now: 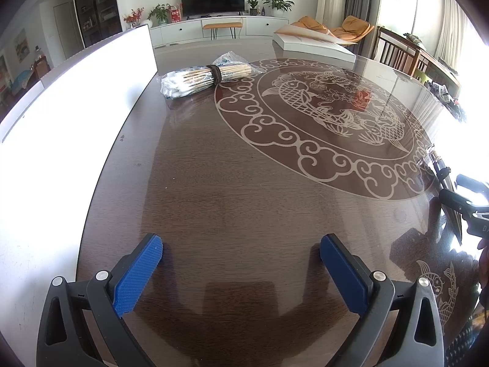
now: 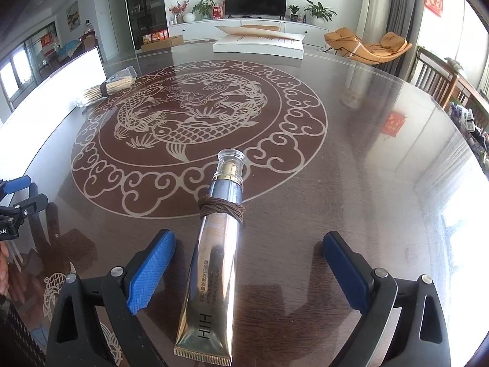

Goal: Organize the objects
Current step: 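Lift the silver tube off the table with the right gripper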

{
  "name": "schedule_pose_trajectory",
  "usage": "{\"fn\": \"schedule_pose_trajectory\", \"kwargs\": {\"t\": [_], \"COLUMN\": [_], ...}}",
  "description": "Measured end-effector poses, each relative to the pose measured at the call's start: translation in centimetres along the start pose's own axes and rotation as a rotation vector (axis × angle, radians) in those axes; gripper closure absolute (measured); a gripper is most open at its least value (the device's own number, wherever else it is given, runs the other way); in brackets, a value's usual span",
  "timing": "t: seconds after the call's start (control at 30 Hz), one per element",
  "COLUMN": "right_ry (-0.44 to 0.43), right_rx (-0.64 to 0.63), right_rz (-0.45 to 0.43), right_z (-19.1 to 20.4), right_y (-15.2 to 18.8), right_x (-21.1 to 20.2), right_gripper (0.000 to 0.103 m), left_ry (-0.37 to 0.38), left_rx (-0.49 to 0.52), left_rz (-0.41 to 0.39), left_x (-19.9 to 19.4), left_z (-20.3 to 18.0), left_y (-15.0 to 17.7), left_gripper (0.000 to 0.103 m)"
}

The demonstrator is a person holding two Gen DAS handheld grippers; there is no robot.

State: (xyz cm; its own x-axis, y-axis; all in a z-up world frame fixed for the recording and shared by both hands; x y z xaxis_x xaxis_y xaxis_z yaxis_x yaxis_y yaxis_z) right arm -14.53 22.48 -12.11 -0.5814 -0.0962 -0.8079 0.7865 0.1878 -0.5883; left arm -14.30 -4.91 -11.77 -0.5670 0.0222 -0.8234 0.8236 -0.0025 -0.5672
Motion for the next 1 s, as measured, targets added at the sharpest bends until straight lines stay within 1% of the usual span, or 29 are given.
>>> {"fn": "schedule_pose_trajectory", "kwargs": {"t": [0.3, 0.37, 1.0], "right_ry": [-0.001, -0.003, -0.004], "right_rx": [0.0, -0.006, -0.005], "right_rz": [0.0, 0.006, 0.007], "right_z": [-0.04, 0.08, 0.11], "right_y": [0.0, 0.03, 0.1], "right_x": [0.0, 0.1, 0.07], "right_gripper": [0.005, 0.001, 0.001], "left_ry": [-0.001, -0.001, -0.001], "left_rx": [0.0, 0.0, 0.0], "left_rz": [0.0, 0.0, 0.0], "left_x": [0.0, 0.0, -0.08], "left_z": [-0.02, -0.01, -0.02], "left_y": [-0.03, -0.01, 0.03], "left_gripper": [0.0, 0.0, 0.0]}}
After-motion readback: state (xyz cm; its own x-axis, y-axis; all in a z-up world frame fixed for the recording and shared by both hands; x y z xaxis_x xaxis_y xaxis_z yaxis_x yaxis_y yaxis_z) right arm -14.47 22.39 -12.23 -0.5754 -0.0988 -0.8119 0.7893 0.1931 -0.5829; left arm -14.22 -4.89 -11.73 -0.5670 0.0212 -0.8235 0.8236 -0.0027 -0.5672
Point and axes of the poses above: each gripper's, at about its wrist camera, not at the fingertips, and x roughly the way its jaws point, z to its left, y to its underside, the point moved 5 cm from there along x, roughly the way its jaws point, and after that the axes turned 2 degrees about -x, right-handed, at the moved point
